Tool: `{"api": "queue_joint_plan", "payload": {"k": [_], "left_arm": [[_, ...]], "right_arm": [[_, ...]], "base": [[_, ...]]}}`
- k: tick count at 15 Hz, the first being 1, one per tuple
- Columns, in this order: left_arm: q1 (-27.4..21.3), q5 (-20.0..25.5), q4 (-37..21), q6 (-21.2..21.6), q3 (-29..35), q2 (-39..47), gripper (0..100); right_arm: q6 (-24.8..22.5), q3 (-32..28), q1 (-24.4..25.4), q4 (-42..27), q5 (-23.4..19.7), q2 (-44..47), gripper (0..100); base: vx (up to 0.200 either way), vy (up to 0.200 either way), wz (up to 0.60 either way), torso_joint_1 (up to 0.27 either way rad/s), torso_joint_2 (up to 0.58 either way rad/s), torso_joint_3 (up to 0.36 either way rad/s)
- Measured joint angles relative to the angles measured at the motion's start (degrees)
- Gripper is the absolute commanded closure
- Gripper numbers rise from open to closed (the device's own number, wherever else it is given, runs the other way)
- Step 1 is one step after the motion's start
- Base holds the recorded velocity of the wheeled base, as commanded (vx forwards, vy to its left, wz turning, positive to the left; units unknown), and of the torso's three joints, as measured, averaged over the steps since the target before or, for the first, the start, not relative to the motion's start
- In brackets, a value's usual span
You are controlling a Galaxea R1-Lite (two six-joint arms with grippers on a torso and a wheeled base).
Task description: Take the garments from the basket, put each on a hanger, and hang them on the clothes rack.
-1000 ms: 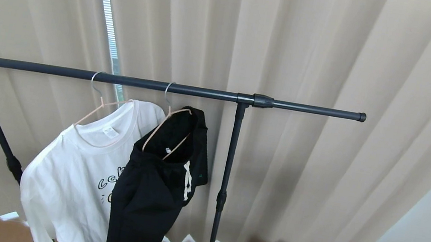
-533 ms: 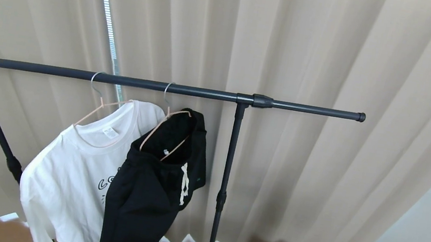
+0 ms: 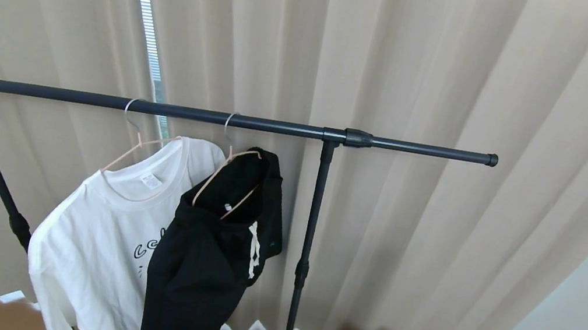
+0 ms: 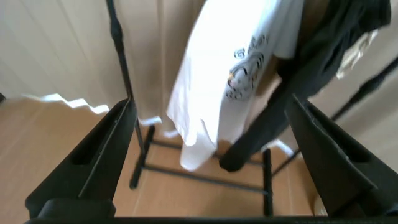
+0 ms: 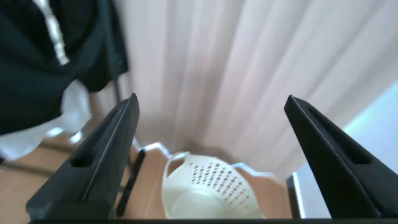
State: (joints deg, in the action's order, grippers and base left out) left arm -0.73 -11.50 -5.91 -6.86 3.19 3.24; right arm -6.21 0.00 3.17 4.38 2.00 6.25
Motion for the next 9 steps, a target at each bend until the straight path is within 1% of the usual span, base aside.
{"api": "queue_joint_plan", "payload": {"k": [1, 2, 3, 4, 5, 6, 7, 8, 9], "left_arm": [[0.35, 4.36, 0.09, -0.66, 0.0, -1.13, 0], [0.49, 5.78, 0.04, -0.57, -0.02, -1.95, 0], [0.6, 5.86, 0.04, 0.17, -0.02, -2.45, 0], [0.62, 5.34, 0.04, 0.96, -0.02, -2.8, 0], [0.62, 3.89, 0.09, 1.32, 0.0, -3.04, 0], [0.63, 0.33, 0.69, 1.39, -0.11, -3.13, 0], [0.66, -1.74, 3.56, 1.37, -0.83, -3.19, 0], [0.66, -2.0, 6.67, 1.29, -1.82, -3.22, 0], [0.63, -1.12, 8.64, 1.26, -2.34, -3.24, 0]], "right_arm": [[0.09, 0.0, -1.16, 0.02, -0.33, -1.72, 0], [0.29, 0.0, -1.99, 0.49, 1.41, -3.28, 0], [0.13, 0.0, -2.4, 0.77, 4.05, -4.24, 0], [-0.57, 0.0, -2.62, 0.95, 6.01, -4.91, 0], [-1.37, 0.0, -2.73, 1.23, 8.56, -5.4, 0], [-1.45, -0.02, -2.79, 1.72, 10.62, -5.71, 0], [-1.45, -0.02, -2.84, 1.74, 11.52, -5.88, 0], [-1.43, -0.02, -2.84, 1.74, 11.35, -6.01, 0], [-1.26, -0.02, -2.84, 1.8, 10.36, -6.05, 0]], "base": [[0.0, 0.0, 0.0, 0.0, 0.0, 0.0], [0.0, 0.0, 0.0, 0.0, 0.0, 0.0], [0.0, 0.0, 0.0, 0.0, 0.0, 0.0], [0.0, 0.0, 0.0, 0.0, 0.0, 0.0], [0.0, 0.0, 0.0, 0.0, 0.0, 0.0], [0.0, 0.0, 0.0, 0.0, 0.0, 0.0], [0.0, 0.0, 0.0, 0.0, 0.0, 0.0], [0.0, 0.0, 0.0, 0.0, 0.0, 0.0], [0.0, 0.0, 0.0, 0.0, 0.0, 0.0]]}}
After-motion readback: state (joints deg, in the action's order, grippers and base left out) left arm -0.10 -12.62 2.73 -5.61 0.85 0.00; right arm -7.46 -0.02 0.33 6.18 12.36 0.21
